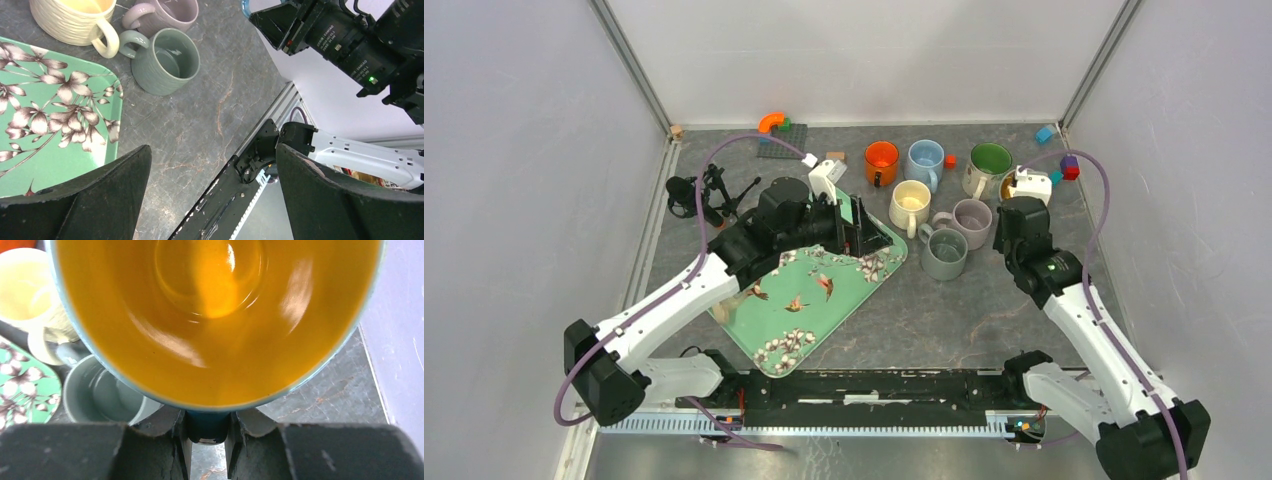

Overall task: Turn the mug right side up
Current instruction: Turn over the cup on the tray, then place the cup at the corner of the board.

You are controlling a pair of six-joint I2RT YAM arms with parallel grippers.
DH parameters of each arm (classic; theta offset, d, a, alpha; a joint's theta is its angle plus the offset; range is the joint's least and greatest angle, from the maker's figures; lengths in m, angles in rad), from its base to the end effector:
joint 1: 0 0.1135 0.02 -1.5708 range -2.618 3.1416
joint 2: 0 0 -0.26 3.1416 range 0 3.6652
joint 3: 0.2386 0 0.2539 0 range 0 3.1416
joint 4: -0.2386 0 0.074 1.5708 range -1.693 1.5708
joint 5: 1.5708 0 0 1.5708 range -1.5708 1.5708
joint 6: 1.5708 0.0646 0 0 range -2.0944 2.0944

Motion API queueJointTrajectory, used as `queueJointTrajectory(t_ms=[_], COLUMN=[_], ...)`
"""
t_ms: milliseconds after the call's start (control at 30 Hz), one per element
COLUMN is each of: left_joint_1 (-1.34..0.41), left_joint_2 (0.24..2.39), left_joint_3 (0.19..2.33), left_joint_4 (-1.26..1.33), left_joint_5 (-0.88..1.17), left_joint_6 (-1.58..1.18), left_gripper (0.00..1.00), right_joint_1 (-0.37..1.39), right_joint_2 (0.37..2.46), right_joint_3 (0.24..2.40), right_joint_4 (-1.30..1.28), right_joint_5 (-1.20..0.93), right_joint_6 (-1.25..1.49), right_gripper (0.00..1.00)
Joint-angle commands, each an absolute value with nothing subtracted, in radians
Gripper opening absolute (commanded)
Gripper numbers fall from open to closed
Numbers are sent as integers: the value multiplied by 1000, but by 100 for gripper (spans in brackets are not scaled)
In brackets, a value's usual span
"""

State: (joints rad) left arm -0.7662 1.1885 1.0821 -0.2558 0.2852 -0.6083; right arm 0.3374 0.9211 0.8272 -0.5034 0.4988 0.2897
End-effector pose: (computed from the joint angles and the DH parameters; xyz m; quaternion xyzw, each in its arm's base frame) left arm 0.2049 -0.2224 0.3400 0.1447 0.8056 -0.4472 0.3606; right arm 0.2198 0.0443 0.2836 0.0950 0.8590 -0.0677 0.4985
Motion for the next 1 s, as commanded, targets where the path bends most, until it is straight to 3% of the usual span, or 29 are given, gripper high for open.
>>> queueJointTrajectory(t_ms=[0,333,967], left_joint_1=[-768,-768,-769], left_joint_2=[1196,1198,1207], left_joint_3=[1120,1120,1115], left_joint_4=[-259,-261,-265], left_joint_5=[333,349,355], left_joint_6=[-542,-535,-528], left_gripper=[100,100,100], right_joint_1=[261,120,41], right_joint_2=[900,955,1110], right_joint_3=[816,716,650], right_joint_4=[-392,-326,-240], right_joint_5=[491,334,216], right_joint_6=[279,290,285], right_gripper=[0,0,0])
